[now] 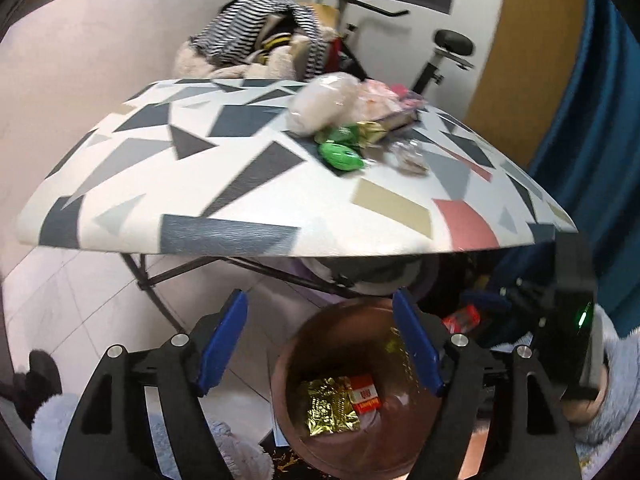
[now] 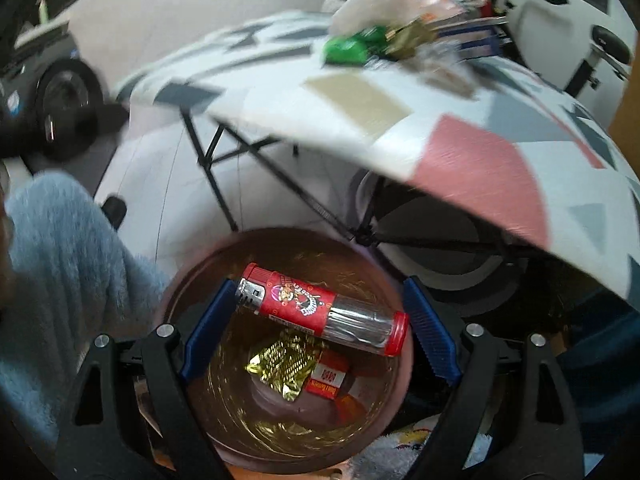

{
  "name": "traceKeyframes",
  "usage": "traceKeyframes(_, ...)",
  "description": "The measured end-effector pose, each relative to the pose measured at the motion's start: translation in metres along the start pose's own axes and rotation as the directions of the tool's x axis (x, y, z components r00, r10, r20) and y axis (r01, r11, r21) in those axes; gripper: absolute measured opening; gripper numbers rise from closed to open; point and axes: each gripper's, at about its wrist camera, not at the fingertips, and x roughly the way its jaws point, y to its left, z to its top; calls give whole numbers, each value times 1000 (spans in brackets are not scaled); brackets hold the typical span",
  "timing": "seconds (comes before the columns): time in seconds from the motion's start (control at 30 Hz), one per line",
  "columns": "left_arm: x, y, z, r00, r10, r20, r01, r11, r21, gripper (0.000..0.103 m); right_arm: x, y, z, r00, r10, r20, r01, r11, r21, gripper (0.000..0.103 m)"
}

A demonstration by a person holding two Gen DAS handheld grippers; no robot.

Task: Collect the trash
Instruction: 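Lower the red lighter into the brown bin and open the right gripper, then grasp the white tissue bundle with the right gripper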

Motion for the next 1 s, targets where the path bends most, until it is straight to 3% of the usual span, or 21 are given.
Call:
traceKeyframes(0.17,0,17,1,999,37,2,-37,997,-64,74,18,18,-2,999,22,-45,-25,998,-60,84)
traceKeyframes(0.43,2,23,0,999,54,-1,-54,994,-90,74,18,31,-1,997,60,-55,-65,993,-96,85)
traceKeyframes(0.47,2,23,0,999,54,-2,-54,995,-89,74,19,31,-1,995,71,-63,-77,992,-95,86)
traceKeyframes(0.5,2,23,0,999,55,-2,-55,995,-88,74,19,31,-1,995,72,-61,-78,992,-97,95)
traceKeyframes(0.63,3,21,0,999,53,-3,-53,995,-83,74,13,30,-1,997,69,-39,-72,993,-96,97)
traceKeyframes(0.9,2,19,5,999,41,5,-40,996,-76,74,-18,-1,8,996,-27,87,24,999,44,97)
traceKeyframes(1.0,0,16,11,1000,14,14,-13,997,-71,74,-27,-18,11,993,-37,114,25,994,105,97)
